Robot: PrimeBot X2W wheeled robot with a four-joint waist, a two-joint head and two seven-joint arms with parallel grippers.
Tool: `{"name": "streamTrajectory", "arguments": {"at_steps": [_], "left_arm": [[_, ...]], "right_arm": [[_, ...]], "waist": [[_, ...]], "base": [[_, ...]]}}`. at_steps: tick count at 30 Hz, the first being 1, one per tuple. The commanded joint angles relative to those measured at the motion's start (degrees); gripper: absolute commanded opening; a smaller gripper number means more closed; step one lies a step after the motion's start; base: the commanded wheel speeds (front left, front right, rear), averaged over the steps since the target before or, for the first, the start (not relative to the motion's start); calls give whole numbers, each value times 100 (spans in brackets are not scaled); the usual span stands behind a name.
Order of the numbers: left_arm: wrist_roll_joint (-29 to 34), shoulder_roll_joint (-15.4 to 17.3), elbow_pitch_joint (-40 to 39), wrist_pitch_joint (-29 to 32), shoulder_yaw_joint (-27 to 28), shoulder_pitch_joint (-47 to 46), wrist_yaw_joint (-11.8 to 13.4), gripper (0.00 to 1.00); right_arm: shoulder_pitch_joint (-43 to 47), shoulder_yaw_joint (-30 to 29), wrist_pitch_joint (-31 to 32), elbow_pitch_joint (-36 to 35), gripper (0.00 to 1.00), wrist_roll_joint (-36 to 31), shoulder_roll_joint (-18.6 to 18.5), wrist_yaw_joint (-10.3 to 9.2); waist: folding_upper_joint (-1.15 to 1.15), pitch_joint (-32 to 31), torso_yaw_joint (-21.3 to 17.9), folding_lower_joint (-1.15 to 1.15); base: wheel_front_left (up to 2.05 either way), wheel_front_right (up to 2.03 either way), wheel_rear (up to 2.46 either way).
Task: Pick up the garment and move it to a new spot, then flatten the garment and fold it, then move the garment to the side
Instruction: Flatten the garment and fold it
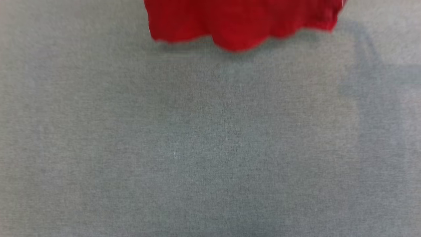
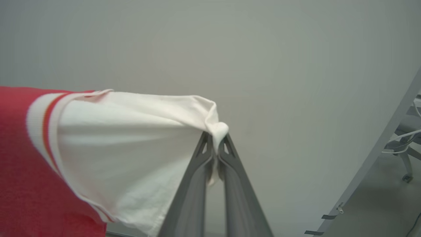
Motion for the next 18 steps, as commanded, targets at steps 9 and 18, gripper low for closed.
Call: {"name": "streamTrajectory", "arguments": {"at_steps": [9, 18], "left_arm": [[456, -413, 1407, -869, -234, -1700, -59, 0], [572, -815, 2611, -1569, -511, -2202, -105, 0]], "right_arm": [[-1557, -338, -797, 1353, 0, -639, 409, -11], [-2057, -544, -1706, 2360, 0, -878, 739, -11]], "waist": [[0, 1440, -46, -1], [0, 1794, 42, -1]], "base": [[0, 0, 0], [0, 0, 0]]}}
